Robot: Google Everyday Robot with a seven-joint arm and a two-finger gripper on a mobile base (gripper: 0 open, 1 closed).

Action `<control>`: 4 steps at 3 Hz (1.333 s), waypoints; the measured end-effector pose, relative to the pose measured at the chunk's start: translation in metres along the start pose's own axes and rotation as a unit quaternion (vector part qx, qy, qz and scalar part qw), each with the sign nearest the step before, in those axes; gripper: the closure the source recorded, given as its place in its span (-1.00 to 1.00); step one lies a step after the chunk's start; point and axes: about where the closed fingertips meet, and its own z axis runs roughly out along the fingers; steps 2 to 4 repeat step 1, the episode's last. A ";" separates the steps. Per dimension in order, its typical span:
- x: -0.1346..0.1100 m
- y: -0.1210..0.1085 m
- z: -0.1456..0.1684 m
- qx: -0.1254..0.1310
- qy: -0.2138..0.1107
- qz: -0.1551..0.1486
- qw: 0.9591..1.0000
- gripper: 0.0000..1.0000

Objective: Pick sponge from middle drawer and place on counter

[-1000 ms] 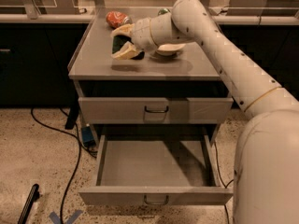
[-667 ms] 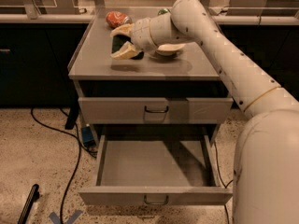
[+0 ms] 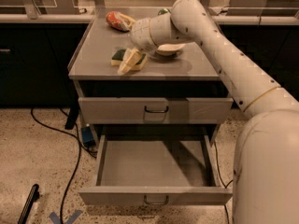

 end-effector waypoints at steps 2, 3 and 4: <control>0.000 0.000 0.000 0.000 0.000 0.000 1.000 -1.00; 0.000 0.000 0.000 0.000 0.000 0.000 1.000 -1.00; 0.000 0.000 0.000 0.000 0.000 0.000 1.000 -1.00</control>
Offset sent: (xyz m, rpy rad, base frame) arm 0.0000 0.0000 0.0000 0.0000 0.0000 0.0000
